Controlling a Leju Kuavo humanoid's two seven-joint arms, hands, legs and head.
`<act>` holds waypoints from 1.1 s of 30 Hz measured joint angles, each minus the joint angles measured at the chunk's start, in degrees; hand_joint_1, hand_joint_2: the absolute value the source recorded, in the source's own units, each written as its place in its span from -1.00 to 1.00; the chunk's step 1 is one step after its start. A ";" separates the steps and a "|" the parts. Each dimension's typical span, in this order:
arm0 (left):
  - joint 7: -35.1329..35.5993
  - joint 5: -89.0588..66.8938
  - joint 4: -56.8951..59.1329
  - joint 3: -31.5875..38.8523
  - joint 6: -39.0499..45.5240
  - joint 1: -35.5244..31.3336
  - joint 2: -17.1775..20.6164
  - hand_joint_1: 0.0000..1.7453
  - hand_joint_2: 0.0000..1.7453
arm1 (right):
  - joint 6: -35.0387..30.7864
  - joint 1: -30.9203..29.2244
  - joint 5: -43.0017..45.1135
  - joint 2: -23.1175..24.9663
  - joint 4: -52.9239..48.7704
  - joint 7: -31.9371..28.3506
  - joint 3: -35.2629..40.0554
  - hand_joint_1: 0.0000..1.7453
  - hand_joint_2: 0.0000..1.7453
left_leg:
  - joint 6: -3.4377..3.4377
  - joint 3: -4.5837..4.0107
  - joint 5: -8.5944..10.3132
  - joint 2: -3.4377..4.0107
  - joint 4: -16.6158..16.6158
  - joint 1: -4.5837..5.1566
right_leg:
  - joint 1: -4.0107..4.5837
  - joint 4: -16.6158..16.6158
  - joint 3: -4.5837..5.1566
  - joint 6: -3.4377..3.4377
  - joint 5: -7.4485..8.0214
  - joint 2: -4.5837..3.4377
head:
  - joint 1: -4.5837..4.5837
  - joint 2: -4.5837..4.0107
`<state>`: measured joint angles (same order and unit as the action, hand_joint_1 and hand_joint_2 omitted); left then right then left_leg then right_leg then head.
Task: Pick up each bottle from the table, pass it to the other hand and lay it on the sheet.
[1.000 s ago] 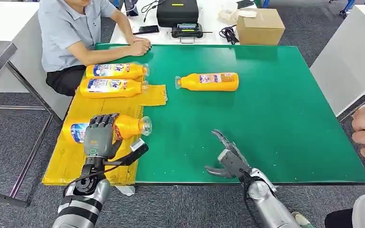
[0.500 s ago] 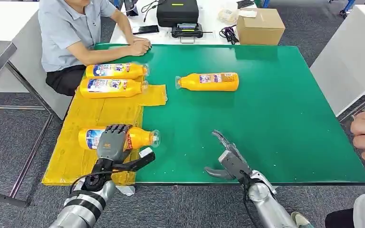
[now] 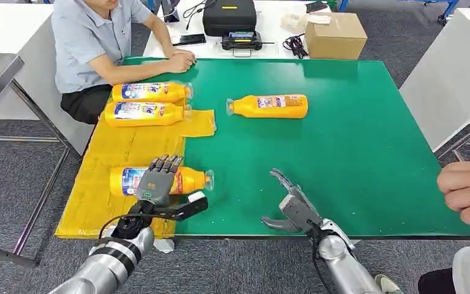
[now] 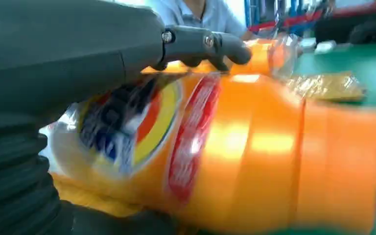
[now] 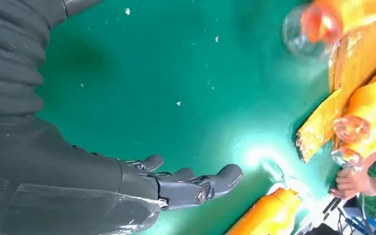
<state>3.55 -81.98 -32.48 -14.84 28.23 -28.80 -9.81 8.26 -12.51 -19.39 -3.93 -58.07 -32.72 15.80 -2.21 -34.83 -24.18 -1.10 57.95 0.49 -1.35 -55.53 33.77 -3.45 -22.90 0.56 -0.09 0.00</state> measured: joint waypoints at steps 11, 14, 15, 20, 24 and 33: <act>2.46 1.27 3.52 -2.47 -11.79 -4.23 -0.02 -1.00 1.00 | 0.66 -1.19 -1.03 0.24 0.33 0.33 -0.85 -1.00 1.00 | 0.06 0.59 0.04 -0.01 -0.03 0.00 | 0.01 0.01 -0.59 0.03 0.00 0.01 | 0.02 0.00; 2.46 1.29 3.81 -2.65 -12.01 -4.47 -0.04 -1.00 1.00 | 0.66 -1.35 -1.05 0.28 0.48 0.35 -0.94 -1.00 1.00 | 0.06 0.62 0.05 -0.04 -0.03 -0.01 | 0.01 0.01 -0.62 0.03 -0.01 0.02 | 0.00 0.00; 2.46 1.42 3.87 -2.67 -12.05 -4.54 -0.09 -1.00 1.00 | 0.66 -1.36 -1.09 0.31 0.50 0.35 -0.96 -1.00 1.00 | 0.06 0.62 0.05 -0.04 -0.03 -0.01 | 0.00 0.01 -0.62 0.03 -0.01 0.02 | 0.00 0.00; 2.72 1.57 3.91 -3.04 -11.06 -4.65 -0.11 -1.00 1.00 | 0.65 -1.38 -1.70 0.33 0.76 0.33 -1.35 -1.00 1.00 | 0.06 0.62 0.05 -0.03 -0.03 0.00 | 0.00 0.01 -0.62 0.03 -0.01 0.01 | 0.00 0.00; 0.71 2.49 2.82 -4.14 -2.71 -2.96 -0.15 -1.00 1.00 | 0.26 -1.07 -1.79 0.33 0.79 0.15 -1.77 -1.00 1.00 | 0.06 0.62 0.05 -0.04 -0.03 0.00 | 0.00 0.02 -0.58 0.03 -0.01 0.02 | 0.00 0.00; -4.55 -1.40 -18.56 -8.11 12.03 10.29 -0.59 -1.00 1.00 | -1.70 3.70 -1.01 -0.06 -0.96 -0.31 -3.63 -1.00 1.00 | 0.06 0.01 0.03 -0.01 0.00 0.01 | 0.00 0.01 0.02 0.01 -0.01 -0.01 | 0.00 0.00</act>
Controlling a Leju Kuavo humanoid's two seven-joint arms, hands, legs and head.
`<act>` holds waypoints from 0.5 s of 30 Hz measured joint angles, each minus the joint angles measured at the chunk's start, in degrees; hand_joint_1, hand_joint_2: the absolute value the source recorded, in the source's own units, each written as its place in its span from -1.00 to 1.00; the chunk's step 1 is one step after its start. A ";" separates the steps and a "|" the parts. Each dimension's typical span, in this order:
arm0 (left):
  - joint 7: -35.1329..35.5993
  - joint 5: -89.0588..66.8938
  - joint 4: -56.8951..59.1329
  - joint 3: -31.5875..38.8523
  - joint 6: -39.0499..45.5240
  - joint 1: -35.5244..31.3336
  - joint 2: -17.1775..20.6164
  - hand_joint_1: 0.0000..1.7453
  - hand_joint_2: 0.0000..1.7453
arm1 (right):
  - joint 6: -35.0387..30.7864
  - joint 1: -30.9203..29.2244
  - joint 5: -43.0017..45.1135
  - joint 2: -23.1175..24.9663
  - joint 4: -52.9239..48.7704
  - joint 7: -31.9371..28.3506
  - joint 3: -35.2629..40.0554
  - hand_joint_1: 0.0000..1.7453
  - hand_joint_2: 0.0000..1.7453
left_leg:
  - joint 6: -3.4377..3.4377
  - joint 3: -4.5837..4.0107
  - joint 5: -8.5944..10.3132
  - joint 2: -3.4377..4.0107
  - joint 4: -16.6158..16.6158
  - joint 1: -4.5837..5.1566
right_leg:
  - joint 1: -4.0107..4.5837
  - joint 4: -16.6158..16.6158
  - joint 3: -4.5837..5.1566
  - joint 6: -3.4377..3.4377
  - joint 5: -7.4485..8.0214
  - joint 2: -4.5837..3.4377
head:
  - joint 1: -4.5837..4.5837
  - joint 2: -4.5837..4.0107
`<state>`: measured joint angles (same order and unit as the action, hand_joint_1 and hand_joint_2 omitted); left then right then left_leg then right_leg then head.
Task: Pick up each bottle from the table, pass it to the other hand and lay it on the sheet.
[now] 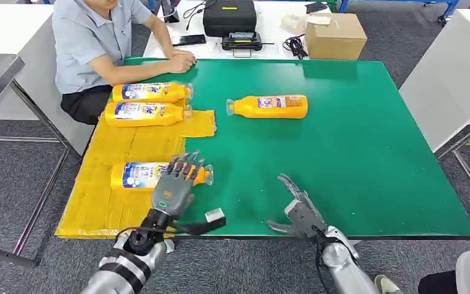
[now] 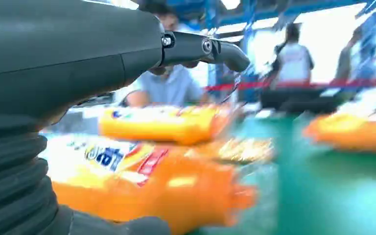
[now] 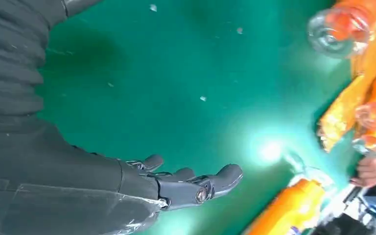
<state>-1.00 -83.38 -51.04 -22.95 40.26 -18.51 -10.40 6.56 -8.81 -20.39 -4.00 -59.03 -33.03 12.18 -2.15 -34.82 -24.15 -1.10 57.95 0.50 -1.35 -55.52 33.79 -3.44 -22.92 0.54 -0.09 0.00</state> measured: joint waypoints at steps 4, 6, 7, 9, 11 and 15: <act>-3.42 0.35 -9.29 -0.97 0.02 4.01 -0.24 -1.00 1.00 | -0.35 1.23 0.04 -0.15 -0.70 -0.11 -0.31 -1.00 1.00 | 0.00 -0.20 0.00 0.01 0.00 0.00 | 0.00 0.01 0.21 0.00 0.00 0.00 | 0.00 0.00; -4.20 0.81 -11.88 -1.84 0.02 4.88 -0.24 -1.00 1.00 | -0.46 1.52 0.09 -0.22 -1.00 -0.15 -0.37 -1.00 1.00 | 0.00 -0.20 -0.01 0.01 0.00 0.00 | 0.01 0.00 0.21 0.00 0.00 0.00 | 0.02 0.00; -4.47 0.96 -13.43 -2.16 0.02 5.39 -0.24 -1.00 1.00 | -0.48 1.66 0.11 -0.26 -1.18 -0.15 -0.39 -1.00 1.00 | 0.00 -0.20 -0.01 0.03 0.00 -0.01 | 0.01 0.00 0.21 0.00 0.00 -0.01 | 0.00 0.00; -4.75 1.20 -15.63 -2.82 0.00 6.05 -0.24 -1.00 1.00 | -0.55 1.90 0.11 -0.35 -1.44 -0.17 -0.48 -1.00 1.00 | 0.00 -0.19 -0.01 0.04 0.00 -0.01 | 0.01 0.01 0.22 0.00 0.00 -0.01 | 0.02 0.00; -4.77 1.22 -16.52 -2.98 0.00 6.38 -0.24 -1.00 1.00 | -0.57 1.97 0.11 -0.37 -1.49 -0.17 -0.55 -1.00 1.00 | 0.00 -0.19 -0.01 0.04 0.00 -0.01 | 0.01 0.00 0.22 0.00 0.00 -0.01 | 0.00 0.00; -4.86 1.27 -18.66 -3.24 0.00 7.15 -0.24 -1.00 1.00 | -0.61 2.15 0.11 -0.39 -1.75 -0.17 -0.61 -1.00 1.00 | 0.00 -0.19 0.00 0.05 0.00 -0.02 | 0.01 0.00 0.21 0.00 0.00 -0.01 | 0.02 0.00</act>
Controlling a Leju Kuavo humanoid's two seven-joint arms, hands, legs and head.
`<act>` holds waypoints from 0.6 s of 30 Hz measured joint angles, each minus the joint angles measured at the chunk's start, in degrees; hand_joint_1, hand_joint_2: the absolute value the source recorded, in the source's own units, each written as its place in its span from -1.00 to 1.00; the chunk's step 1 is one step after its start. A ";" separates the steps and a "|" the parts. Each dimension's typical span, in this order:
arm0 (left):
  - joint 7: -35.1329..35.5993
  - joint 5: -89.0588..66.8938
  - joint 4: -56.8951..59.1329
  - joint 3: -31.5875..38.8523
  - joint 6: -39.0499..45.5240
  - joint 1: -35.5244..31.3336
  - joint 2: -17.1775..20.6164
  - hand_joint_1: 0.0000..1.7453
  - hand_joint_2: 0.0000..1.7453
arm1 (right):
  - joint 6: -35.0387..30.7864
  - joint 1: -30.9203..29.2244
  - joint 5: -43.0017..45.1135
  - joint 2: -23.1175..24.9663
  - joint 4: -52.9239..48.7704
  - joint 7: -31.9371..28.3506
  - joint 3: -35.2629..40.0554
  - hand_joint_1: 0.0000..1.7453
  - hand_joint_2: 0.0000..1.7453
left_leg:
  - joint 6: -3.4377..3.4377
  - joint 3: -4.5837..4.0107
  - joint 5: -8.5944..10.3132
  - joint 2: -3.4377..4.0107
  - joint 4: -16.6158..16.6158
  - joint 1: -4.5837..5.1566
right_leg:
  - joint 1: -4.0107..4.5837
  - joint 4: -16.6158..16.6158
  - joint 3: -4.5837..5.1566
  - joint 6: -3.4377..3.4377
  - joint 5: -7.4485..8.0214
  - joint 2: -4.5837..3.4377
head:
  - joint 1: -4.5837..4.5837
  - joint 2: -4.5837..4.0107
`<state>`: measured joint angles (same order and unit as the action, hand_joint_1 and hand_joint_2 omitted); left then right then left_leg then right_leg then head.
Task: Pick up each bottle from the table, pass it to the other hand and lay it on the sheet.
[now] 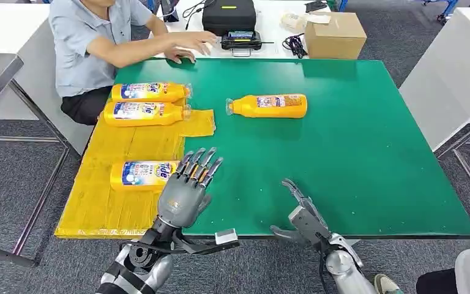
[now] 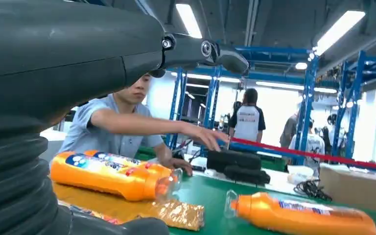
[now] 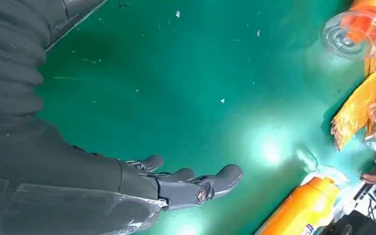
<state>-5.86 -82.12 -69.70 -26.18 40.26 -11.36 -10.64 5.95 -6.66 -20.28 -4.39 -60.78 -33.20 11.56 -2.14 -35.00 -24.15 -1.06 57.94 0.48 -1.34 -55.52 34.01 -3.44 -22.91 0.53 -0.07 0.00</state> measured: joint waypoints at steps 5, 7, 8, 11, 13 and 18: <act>-3.81 4.17 -2.32 -0.09 0.00 0.83 -0.09 -1.00 1.00 | 0.31 0.27 2.22 0.11 -0.48 -0.18 -0.33 -1.00 -1.00 | 0.00 -0.01 0.01 -0.01 0.00 0.01 | -0.01 0.00 -0.01 0.00 0.00 0.00 | 0.00 0.00; -11.18 16.47 -3.21 -0.07 -1.56 1.40 -0.70 -1.00 1.00 | 1.38 1.17 8.10 1.29 -2.15 0.55 -1.95 -1.00 -1.00 | 0.00 -0.03 0.01 -0.06 0.00 0.01 | -0.01 0.00 -0.01 0.00 0.00 0.03 | -0.02 0.00; -14.28 28.17 -3.21 -0.61 -4.78 1.56 -0.94 -1.00 1.00 | 0.52 1.75 10.48 2.21 -3.79 2.13 -3.04 -1.00 1.00 | 0.00 -0.04 0.00 -0.06 0.00 0.01 | -0.01 0.00 0.00 -0.01 0.00 0.02 | -0.04 0.00; -16.37 52.80 -2.80 -2.38 -10.02 2.62 -1.20 -1.00 1.00 | -2.72 3.79 10.78 4.15 -8.47 4.17 -4.13 -1.00 1.00 | 0.02 -0.05 -0.04 0.07 0.00 0.00 | 0.00 0.01 0.08 0.00 -0.01 -0.06 | 0.00 0.00; -17.11 58.89 -2.34 -2.91 -13.14 3.57 -1.42 -1.00 1.00 | -6.37 5.67 8.35 4.94 -11.94 2.51 -4.11 -1.00 1.00 | 0.02 -0.07 -0.05 0.03 0.00 0.00 | 0.00 0.00 0.10 0.00 -0.02 -0.03 | 0.00 0.00; -17.44 65.86 -1.33 -4.66 -16.13 4.42 -1.57 -1.00 -1.00 | -14.32 8.87 5.14 7.06 -18.87 -0.55 -4.17 -1.00 1.00 | 0.03 -0.10 -0.06 0.12 -0.01 -0.01 | 0.00 0.00 0.15 0.01 -0.02 -0.09 | 0.00 0.00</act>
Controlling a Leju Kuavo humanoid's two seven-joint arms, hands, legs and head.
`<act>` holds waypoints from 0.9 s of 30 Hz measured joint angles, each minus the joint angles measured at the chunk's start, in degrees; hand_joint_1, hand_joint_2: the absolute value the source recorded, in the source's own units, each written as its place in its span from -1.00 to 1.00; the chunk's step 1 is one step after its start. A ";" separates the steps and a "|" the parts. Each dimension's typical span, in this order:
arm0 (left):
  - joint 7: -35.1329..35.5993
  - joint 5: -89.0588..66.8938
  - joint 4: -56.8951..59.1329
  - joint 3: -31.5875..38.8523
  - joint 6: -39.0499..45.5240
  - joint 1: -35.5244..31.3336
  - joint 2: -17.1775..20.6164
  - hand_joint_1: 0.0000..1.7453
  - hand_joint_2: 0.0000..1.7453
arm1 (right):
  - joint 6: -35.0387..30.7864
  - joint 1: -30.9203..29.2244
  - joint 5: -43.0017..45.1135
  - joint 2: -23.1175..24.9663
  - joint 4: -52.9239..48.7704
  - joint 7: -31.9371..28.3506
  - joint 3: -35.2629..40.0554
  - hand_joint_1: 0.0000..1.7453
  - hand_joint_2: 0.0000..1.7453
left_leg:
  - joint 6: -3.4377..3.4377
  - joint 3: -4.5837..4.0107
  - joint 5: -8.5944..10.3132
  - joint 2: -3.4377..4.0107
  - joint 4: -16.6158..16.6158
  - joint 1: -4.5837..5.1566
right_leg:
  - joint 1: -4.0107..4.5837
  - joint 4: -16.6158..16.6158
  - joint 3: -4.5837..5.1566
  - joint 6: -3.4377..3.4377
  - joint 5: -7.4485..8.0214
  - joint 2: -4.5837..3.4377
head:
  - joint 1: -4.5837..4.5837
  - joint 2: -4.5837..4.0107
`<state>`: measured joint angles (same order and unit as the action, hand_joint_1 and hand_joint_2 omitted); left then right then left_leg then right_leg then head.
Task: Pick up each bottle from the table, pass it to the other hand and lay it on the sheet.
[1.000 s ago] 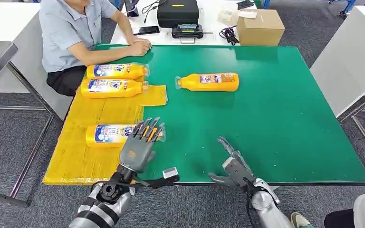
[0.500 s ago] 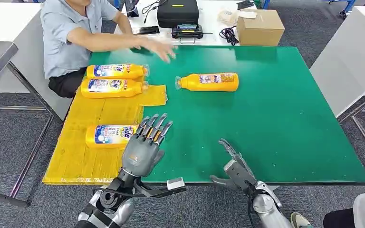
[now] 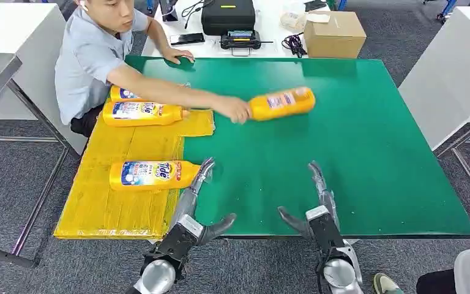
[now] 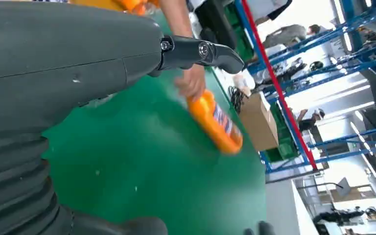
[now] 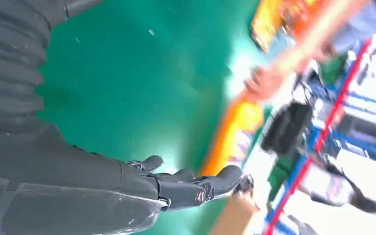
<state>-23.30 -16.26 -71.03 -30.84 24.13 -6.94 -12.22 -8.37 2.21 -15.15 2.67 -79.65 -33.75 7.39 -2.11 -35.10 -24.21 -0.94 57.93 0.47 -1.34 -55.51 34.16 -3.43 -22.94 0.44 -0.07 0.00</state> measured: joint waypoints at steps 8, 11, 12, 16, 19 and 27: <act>0.59 6.11 0.20 -2.21 -1.05 0.91 0.02 -1.00 -1.00 | -6.80 2.55 -5.68 0.57 -3.38 1.35 -0.07 -1.00 1.00 | -0.01 0.00 0.01 -0.01 0.00 0.02 | -0.01 0.01 -0.01 -0.01 0.01 0.01 | 0.00 0.00; 3.19 8.46 0.15 -3.43 -4.51 0.99 0.20 -1.00 -1.00 | -16.38 3.23 -18.75 -0.29 -3.73 3.22 0.15 -1.00 1.00 | -0.01 -0.01 0.00 -0.01 0.00 0.02 | -0.01 0.01 -0.01 -0.01 0.01 0.01 | 0.00 0.00; 4.28 9.50 0.00 -3.82 -5.85 0.97 0.39 -1.00 -1.00 | -18.79 3.26 -23.36 -1.05 -3.73 4.65 0.41 -1.00 1.00 | -0.01 -0.02 0.00 0.00 0.00 0.02 | -0.01 0.00 -0.01 -0.01 0.01 0.01 | 0.00 0.00; 6.03 11.56 -0.35 -3.95 -7.96 0.87 0.72 -1.00 1.00 | -21.97 3.24 -29.82 -3.19 -3.73 6.84 1.18 -1.00 1.00 | -0.01 -0.01 0.00 0.00 0.00 0.02 | -0.01 0.01 -0.01 -0.01 0.01 0.01 | 0.00 0.00; 6.40 12.52 -0.48 -3.95 -8.72 0.78 0.94 -1.00 1.00 | -23.18 3.17 -33.12 -4.22 -3.65 8.71 1.68 -1.00 1.00 | -0.01 0.00 0.00 0.00 0.00 0.01 | -0.01 0.00 -0.01 0.00 0.01 0.01 | 0.00 0.00; 4.61 12.16 -1.46 -3.95 -8.53 1.21 1.09 -1.00 1.00 | -21.33 1.27 -49.47 -10.90 0.11 21.36 4.31 -1.00 1.00 | -0.02 -0.04 0.01 -0.05 0.01 0.04 | -0.03 0.01 -0.04 -0.02 0.02 0.03 | 0.00 0.00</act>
<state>-18.69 -4.10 -72.50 -34.80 15.60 -5.73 -11.13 -29.70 3.49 -64.61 -8.24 -79.54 -12.39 11.69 -2.13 -35.15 -24.20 -0.98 57.93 0.52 -1.36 -55.51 34.12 -3.45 -22.92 0.47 -0.07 0.00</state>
